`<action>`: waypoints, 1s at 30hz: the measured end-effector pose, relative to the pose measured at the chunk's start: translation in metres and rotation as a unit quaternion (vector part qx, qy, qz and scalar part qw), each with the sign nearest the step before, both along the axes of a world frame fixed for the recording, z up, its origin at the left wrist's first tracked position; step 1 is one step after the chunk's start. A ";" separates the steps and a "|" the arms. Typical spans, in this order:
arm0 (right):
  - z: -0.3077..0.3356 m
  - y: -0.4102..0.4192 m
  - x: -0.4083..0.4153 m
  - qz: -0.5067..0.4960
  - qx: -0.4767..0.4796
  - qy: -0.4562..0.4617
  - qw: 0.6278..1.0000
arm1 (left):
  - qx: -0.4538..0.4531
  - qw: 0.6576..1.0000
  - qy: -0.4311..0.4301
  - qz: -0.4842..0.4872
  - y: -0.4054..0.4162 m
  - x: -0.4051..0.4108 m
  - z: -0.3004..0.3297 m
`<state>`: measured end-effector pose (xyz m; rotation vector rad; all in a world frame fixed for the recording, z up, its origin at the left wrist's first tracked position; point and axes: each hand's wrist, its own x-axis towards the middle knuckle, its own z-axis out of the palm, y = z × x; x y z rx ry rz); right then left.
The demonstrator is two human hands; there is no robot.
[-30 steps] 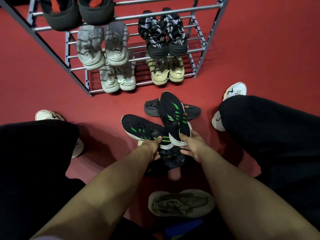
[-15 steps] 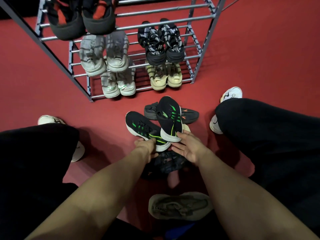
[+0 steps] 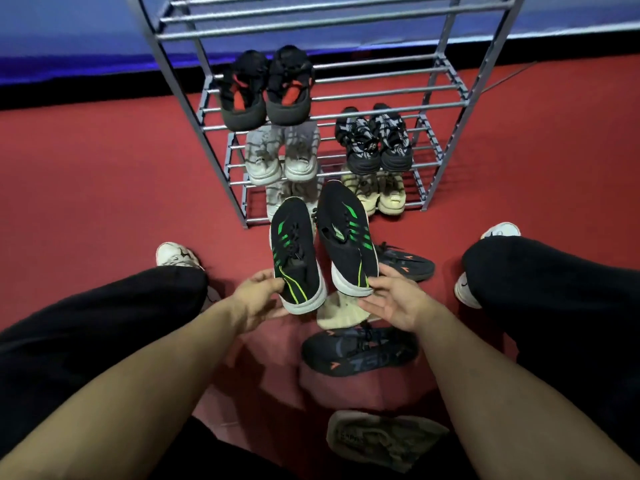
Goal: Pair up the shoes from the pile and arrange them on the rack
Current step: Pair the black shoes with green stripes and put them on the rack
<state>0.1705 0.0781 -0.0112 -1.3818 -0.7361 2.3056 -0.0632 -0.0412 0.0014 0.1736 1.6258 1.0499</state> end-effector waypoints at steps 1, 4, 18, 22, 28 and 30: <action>0.006 0.000 -0.001 0.010 0.006 0.006 1.000 | 0.007 1.000 0.006 -0.012 -0.004 -0.004 0.007; 0.028 0.000 -0.002 0.045 0.024 0.022 0.998 | 0.025 0.999 0.031 -0.032 -0.016 -0.012 0.031; 0.157 0.049 0.028 -0.094 0.156 0.071 0.981 | 0.174 0.977 0.107 -0.059 0.056 0.032 0.149; 0.182 0.086 0.016 -0.179 0.177 0.026 0.968 | 0.189 0.972 0.135 -0.025 0.103 0.047 0.174; 0.184 0.158 0.004 -0.204 0.176 -0.003 0.963 | 0.183 0.974 0.135 0.001 0.123 0.086 0.165; 0.182 0.178 0.001 -0.197 0.184 -0.006 0.963 | 0.193 0.974 0.119 0.019 0.117 0.087 0.159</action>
